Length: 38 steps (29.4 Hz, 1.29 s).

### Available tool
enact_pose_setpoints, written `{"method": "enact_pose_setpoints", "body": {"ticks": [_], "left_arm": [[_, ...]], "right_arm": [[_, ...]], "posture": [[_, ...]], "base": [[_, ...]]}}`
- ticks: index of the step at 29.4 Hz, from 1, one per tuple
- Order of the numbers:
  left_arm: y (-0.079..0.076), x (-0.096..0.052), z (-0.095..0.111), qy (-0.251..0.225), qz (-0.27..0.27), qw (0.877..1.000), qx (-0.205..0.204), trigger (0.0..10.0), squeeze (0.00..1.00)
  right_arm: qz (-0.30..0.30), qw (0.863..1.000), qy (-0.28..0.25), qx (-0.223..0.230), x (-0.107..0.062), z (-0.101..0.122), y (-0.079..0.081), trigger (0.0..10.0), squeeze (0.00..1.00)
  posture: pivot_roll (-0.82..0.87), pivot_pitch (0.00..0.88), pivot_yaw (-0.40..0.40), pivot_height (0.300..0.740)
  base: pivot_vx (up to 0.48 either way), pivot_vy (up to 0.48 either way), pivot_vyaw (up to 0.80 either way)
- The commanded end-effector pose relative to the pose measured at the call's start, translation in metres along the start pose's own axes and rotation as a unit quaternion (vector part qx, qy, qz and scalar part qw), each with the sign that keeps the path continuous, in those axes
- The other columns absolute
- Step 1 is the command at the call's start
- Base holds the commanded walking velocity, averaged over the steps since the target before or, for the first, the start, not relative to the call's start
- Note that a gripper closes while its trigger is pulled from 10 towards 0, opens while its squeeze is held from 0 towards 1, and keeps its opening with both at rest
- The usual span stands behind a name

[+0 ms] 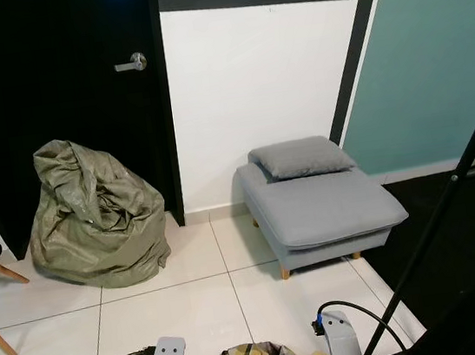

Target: Hang hanger

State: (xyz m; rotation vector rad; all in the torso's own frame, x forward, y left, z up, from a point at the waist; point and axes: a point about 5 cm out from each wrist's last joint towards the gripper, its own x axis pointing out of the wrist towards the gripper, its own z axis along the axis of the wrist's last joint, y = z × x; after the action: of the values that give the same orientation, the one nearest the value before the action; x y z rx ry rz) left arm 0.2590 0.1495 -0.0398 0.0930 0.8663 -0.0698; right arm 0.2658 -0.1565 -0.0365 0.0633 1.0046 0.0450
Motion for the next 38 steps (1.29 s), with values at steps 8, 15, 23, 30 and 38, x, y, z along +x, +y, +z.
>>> {"method": "enact_pose_setpoints", "body": {"ticks": [8, 15, 23, 30, 38], "left_arm": [[-0.005, -0.001, -0.016, 0.012, -0.001, 1.000, 0.017, 10.0, 0.00], [-0.004, -0.001, -0.018, 0.011, 0.002, 1.000, 0.015, 10.0, 0.00], [-0.002, -0.001, -0.018, 0.009, 0.006, 1.000, 0.015, 10.0, 0.00], [-0.002, -0.001, -0.020, 0.011, 0.005, 1.000, 0.023, 10.0, 0.00], [-0.002, -0.002, -0.022, 0.010, 0.009, 1.000, 0.012, 10.0, 0.00]], "right_arm": [[-0.010, 1.000, 0.005, -0.018, 0.001, -0.009, -0.003, 10.0, 0.00], [-0.010, 1.000, 0.005, -0.016, 0.001, -0.011, -0.003, 10.0, 0.00], [-0.008, 1.000, 0.003, -0.017, 0.001, -0.012, -0.001, 10.0, 0.00], [-0.009, 1.000, 0.002, -0.018, 0.001, -0.013, -0.001, 10.0, 0.00], [-0.011, 1.000, 0.003, -0.019, 0.002, -0.015, -0.002, 10.0, 0.00]], "posture": [[0.09, 0.000, -0.087, 0.740], [0.09, 0.000, -0.085, 0.740], [0.09, 0.000, -0.078, 0.740], [0.09, 0.000, -0.072, 0.740], [0.08, 0.000, -0.073, 0.740]], "base": [[0.000, 0.000, 0.00], [0.000, 0.000, 0.00], [0.000, 0.000, 0.00], [0.000, 0.000, 0.00], [0.000, 0.000, 0.00]]}}
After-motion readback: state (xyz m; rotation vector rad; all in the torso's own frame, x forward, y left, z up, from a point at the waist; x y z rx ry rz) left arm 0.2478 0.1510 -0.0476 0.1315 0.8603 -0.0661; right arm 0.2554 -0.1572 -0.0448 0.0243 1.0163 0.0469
